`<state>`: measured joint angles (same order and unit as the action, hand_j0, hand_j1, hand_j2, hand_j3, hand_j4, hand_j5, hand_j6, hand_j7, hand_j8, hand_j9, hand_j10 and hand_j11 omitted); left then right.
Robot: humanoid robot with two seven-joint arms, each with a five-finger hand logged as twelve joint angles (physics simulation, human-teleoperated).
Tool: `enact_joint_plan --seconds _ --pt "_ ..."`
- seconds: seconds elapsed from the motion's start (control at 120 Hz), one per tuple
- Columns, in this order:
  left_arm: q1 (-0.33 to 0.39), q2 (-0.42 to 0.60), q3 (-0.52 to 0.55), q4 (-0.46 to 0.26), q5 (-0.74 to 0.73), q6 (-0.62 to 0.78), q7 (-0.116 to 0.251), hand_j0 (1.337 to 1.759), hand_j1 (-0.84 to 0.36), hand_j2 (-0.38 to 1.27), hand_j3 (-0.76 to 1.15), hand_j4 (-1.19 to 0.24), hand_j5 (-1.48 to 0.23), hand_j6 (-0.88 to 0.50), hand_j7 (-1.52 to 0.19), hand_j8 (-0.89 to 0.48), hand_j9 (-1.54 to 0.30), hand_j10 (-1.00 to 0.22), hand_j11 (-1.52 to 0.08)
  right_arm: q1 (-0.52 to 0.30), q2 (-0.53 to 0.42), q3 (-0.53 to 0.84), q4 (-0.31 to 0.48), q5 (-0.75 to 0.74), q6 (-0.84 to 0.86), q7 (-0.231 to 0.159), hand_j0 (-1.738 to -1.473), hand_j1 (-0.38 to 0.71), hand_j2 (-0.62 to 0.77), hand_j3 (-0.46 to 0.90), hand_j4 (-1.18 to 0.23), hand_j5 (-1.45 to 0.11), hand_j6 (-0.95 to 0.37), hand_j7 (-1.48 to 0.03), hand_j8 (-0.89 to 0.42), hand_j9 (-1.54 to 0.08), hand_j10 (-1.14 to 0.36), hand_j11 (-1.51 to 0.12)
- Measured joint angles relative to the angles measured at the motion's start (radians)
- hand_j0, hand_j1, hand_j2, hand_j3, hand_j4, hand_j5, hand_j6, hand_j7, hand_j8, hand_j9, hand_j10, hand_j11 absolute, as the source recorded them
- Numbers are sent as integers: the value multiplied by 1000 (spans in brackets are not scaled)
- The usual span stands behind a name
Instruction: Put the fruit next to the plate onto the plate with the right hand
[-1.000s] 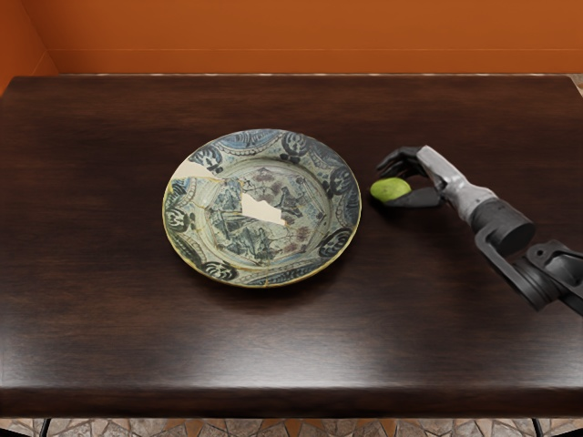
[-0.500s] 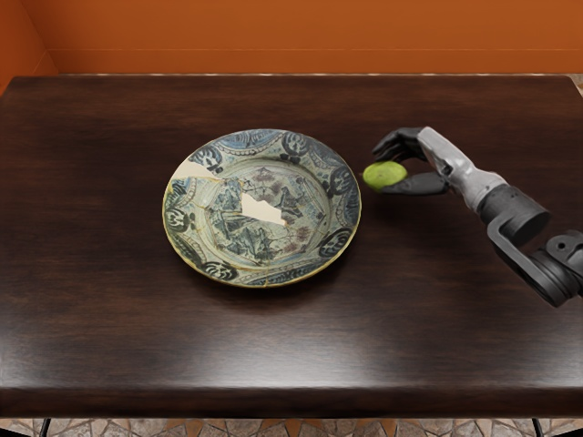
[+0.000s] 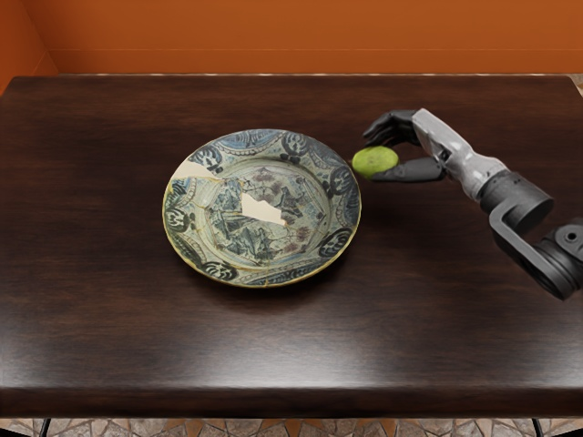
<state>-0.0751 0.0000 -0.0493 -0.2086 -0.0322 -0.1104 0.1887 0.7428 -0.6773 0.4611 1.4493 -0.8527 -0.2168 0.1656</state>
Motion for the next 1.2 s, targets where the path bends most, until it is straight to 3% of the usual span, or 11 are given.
enact_joint_plan --seconds 0.3,1.2 --pt "0 0 0 0 0 0 0 1658 349 0 0 0 0 0 0 0 0 0 0 2 16 30 39 0 22 -24 -1658 270 163 0 -589 -789 -597 -776 -464 -778 -464 -771" --pt "0 0 0 0 0 0 0 1658 349 0 0 0 0 0 0 0 0 0 0 19 198 17 44 -1 42 -41 -1657 255 127 0 -580 -779 -587 -765 -471 -766 -475 -763"
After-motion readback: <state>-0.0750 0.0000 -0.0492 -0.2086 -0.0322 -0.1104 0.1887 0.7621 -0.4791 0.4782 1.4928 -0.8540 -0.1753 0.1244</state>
